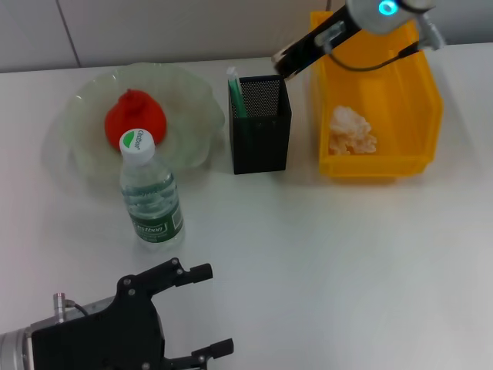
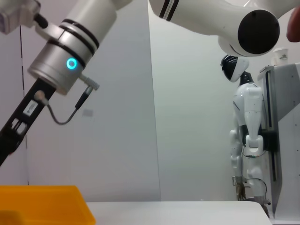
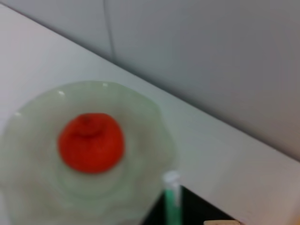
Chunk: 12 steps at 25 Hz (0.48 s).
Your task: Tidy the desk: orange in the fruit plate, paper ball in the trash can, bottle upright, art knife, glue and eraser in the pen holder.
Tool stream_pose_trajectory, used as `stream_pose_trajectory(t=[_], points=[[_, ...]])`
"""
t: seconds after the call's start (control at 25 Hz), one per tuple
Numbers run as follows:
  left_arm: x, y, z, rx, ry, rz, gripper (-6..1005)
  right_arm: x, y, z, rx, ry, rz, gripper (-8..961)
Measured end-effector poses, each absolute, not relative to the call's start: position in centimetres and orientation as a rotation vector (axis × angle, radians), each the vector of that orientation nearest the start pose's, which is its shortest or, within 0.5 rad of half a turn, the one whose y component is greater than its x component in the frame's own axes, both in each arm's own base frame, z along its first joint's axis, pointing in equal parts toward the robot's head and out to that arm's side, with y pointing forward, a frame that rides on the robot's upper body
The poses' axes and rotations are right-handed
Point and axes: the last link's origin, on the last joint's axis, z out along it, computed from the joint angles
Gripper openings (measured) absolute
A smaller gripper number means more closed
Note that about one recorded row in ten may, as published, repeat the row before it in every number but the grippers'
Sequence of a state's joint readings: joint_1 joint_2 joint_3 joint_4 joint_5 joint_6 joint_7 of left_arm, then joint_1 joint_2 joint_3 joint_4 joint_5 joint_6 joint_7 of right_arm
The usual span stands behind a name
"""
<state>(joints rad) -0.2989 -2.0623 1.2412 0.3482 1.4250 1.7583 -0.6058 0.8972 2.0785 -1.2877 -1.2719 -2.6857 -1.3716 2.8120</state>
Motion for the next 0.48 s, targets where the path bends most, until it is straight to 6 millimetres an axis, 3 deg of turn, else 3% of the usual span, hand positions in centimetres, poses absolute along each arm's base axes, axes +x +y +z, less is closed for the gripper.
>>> stream_pose_trajectory(t=[0.48], points=[[-27.3, 21.0, -5.2, -2.721, -0.025, -1.132, 812, 9.7, 43.6, -0.3, -2.409, 0.906, -0.172, 260]])
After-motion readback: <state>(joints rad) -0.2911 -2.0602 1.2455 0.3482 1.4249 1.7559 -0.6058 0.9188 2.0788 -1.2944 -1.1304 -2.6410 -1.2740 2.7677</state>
